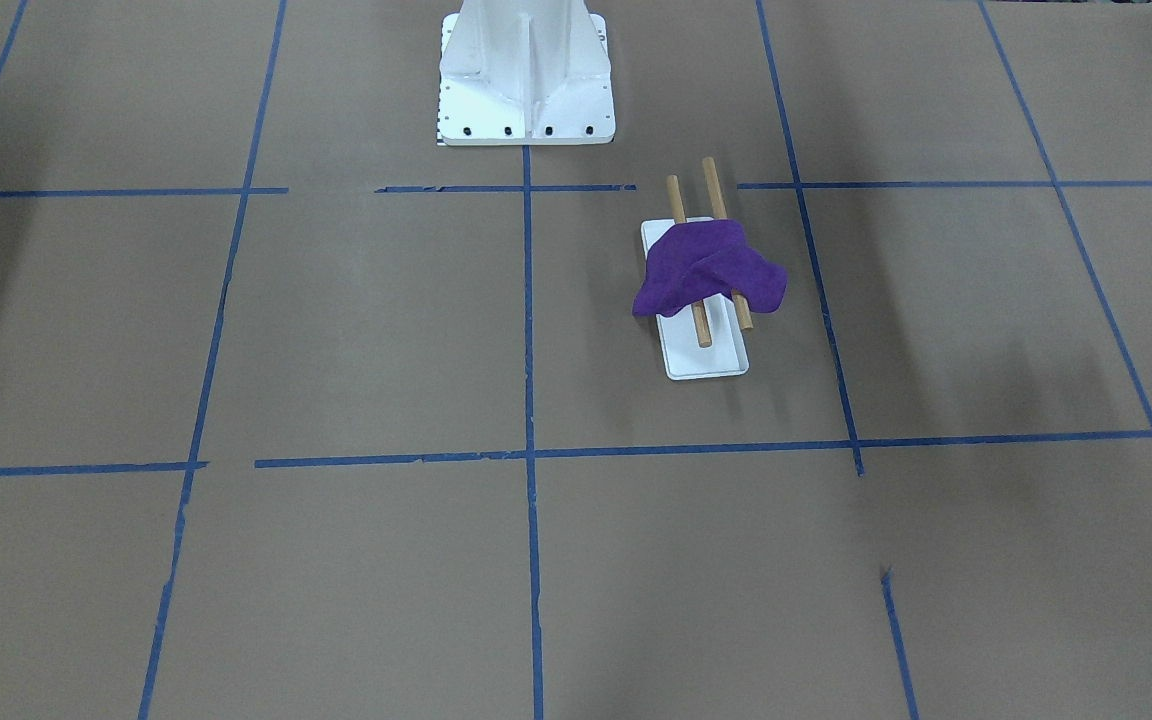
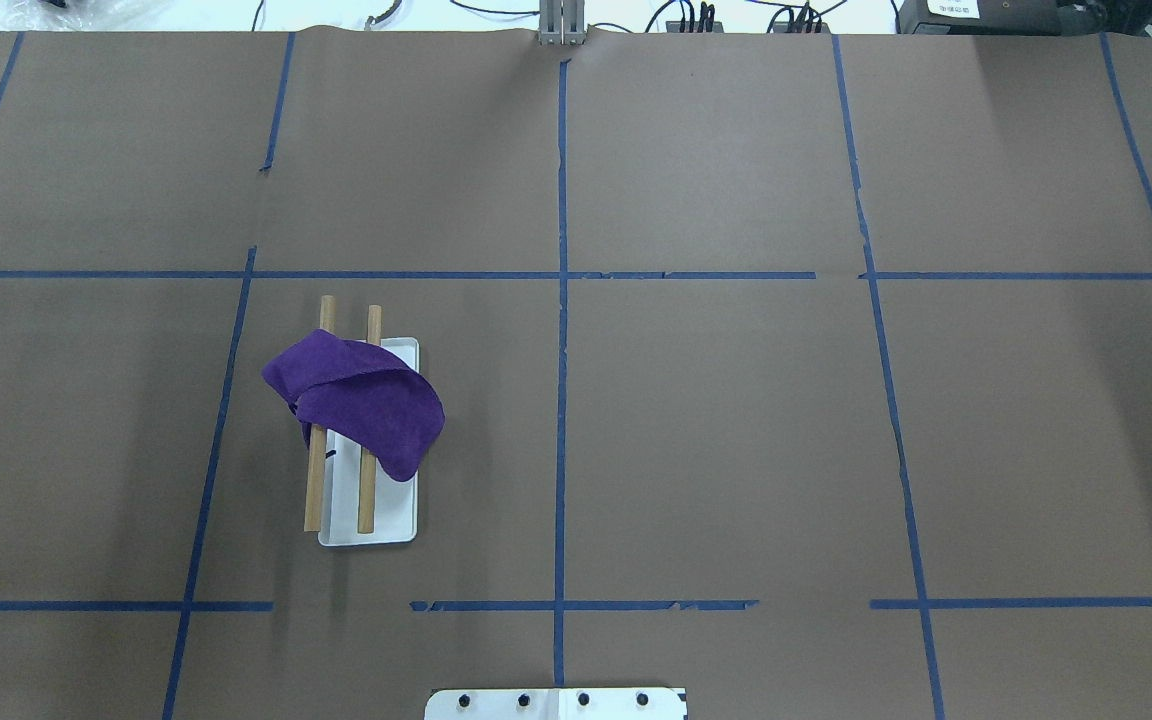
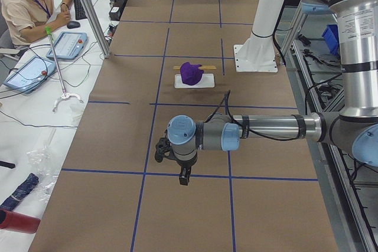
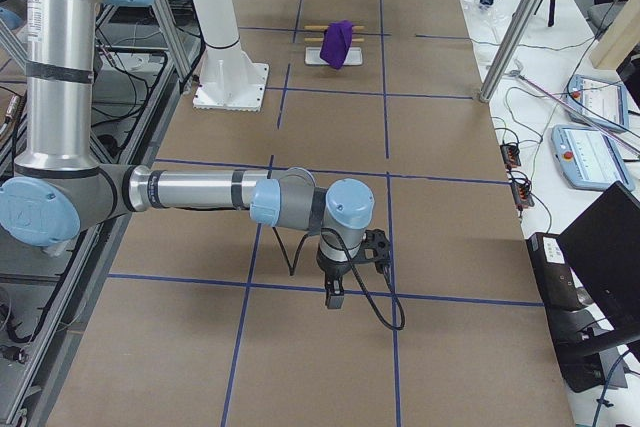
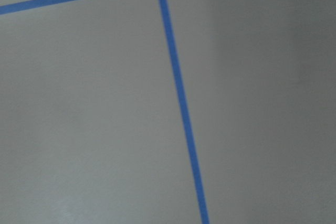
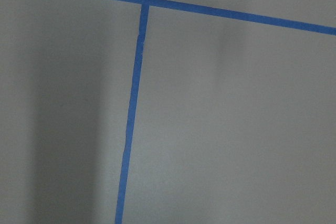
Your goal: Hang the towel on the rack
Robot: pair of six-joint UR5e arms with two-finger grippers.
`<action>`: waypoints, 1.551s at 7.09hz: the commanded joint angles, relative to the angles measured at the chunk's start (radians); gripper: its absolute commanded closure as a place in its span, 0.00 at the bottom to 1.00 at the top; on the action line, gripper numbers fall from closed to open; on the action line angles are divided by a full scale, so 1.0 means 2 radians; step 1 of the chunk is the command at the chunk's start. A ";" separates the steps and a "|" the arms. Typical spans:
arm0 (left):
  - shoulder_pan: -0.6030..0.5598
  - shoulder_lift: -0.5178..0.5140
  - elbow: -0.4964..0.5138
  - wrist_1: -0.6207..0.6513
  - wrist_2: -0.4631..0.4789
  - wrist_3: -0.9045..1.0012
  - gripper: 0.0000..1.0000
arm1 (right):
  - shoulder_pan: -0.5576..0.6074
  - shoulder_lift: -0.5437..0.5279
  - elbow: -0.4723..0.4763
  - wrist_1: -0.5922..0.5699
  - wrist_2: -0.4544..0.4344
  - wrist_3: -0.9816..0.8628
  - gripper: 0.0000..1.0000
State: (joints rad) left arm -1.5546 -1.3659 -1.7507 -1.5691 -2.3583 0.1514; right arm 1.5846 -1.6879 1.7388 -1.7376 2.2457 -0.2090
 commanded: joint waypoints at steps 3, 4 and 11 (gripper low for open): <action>-0.018 -0.009 -0.006 0.005 0.002 0.004 0.00 | 0.000 0.003 0.003 0.001 -0.001 -0.001 0.00; -0.018 -0.008 -0.013 0.004 0.003 0.005 0.00 | 0.000 0.003 0.003 0.001 -0.001 -0.001 0.00; -0.018 -0.003 -0.014 0.004 0.003 0.003 0.00 | 0.000 0.001 0.005 0.001 0.008 0.001 0.00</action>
State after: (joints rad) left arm -1.5907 -1.3729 -1.7780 -1.5601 -2.3531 0.1581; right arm 1.5846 -1.6842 1.7472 -1.7364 2.2620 -0.2072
